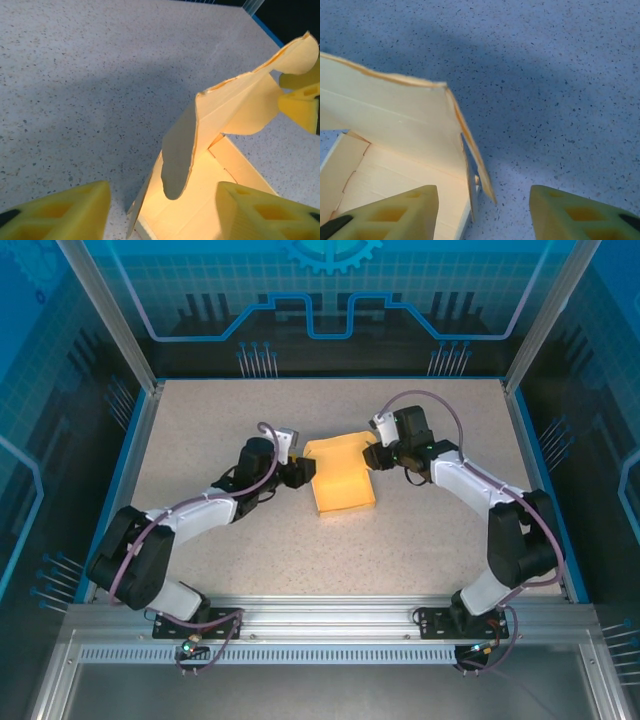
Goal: Fold the paper box
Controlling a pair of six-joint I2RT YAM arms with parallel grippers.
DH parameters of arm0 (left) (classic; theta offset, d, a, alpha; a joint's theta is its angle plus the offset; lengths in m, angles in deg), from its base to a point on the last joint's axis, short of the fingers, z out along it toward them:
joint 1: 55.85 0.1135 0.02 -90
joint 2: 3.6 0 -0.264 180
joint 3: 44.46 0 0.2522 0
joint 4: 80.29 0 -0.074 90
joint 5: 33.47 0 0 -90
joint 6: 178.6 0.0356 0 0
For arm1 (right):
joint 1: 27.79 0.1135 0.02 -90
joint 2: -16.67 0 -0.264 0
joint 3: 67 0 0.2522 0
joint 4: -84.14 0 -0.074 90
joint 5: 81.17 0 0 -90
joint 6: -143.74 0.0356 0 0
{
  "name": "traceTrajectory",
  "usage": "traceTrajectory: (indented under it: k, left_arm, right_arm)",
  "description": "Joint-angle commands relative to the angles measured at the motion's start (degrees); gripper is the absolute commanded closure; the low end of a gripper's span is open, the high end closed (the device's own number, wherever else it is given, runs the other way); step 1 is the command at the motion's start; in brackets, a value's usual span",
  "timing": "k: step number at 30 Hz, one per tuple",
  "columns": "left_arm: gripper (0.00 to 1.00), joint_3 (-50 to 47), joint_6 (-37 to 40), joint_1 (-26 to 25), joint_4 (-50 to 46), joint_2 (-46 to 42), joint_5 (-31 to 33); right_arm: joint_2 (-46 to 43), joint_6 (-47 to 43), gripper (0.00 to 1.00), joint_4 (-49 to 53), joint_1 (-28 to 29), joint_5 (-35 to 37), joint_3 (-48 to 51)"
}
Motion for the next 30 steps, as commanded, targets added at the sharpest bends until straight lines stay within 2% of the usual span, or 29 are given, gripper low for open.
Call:
traceTrajectory:
  k: [1,9,15,23,30]
  left_arm:
    - [0.51,2.75,2.5,-0.43,-3.79,1.72,0.99]
    - [0.69,4.17,3.14,-1.43,-5.32,3.77,2.53]
    - [0.8,4.75,3.43,-1.7,-5.27,4.54,3.39]
    - [0.88,5.74,3.34,-2.21,-5.54,5.3,4.99]
    - [0.94,6.85,1.05,-3.71,-6.33,4.42,10.83]
  right_arm:
    - [1.35,-0.82,0.6,1.74,0.39,0.46,-2.02]
    - [2.69,-1.06,0.77,2.27,1.28,1.11,-3.07]
    - [3.09,-1.02,0.86,2.63,2.14,2.05,-3.44]
    - [3.09,-0.4,0.94,3.55,3.64,4.48,-3.93]
    - [1.35,4.4,0.97,3.26,5.56,11.04,-2.85]
